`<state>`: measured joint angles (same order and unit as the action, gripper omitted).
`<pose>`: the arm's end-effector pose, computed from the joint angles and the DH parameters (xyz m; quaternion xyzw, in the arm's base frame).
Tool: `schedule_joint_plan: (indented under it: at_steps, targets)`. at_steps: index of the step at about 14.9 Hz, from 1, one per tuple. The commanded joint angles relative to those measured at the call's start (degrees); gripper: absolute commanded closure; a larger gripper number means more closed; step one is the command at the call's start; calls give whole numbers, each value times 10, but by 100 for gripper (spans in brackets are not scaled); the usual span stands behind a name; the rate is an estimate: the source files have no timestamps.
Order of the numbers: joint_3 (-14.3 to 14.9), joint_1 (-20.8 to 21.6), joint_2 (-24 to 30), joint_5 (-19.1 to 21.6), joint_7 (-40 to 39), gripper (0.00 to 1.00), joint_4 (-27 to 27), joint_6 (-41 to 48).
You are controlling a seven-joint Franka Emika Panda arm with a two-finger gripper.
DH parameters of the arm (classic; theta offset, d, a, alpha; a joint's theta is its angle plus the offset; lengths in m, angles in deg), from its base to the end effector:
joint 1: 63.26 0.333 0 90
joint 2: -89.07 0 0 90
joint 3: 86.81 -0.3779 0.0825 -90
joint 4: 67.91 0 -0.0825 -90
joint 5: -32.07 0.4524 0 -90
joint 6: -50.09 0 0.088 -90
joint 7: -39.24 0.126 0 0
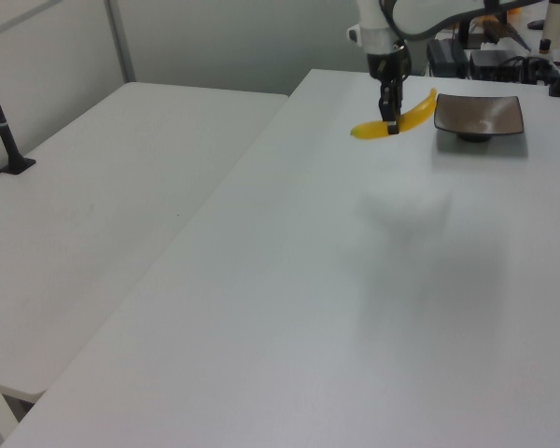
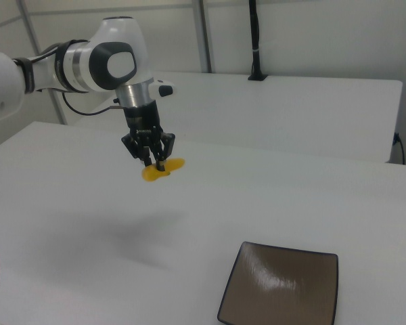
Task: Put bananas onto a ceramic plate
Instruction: 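Lift the banana and carry it over the brown plate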
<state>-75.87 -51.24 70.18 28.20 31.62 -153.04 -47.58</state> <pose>0.7316 0.0240 0.5038 0.9929 0.0852 -0.0560 0.0610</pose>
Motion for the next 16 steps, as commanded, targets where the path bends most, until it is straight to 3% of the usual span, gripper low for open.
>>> schedule_joint_plan:
  at_steps: [1,4,8,11,16]
  targets:
    - [45,5,30,-1,-18,84,-47,-7]
    - [71,-12,34,5,-77,82,-58,-18]
    - [77,-60,92,5,-137,82,-137,-80]
    - [92,-81,92,5,-174,82,-149,-90]
    - [116,-111,88,5,-233,82,-206,-201]
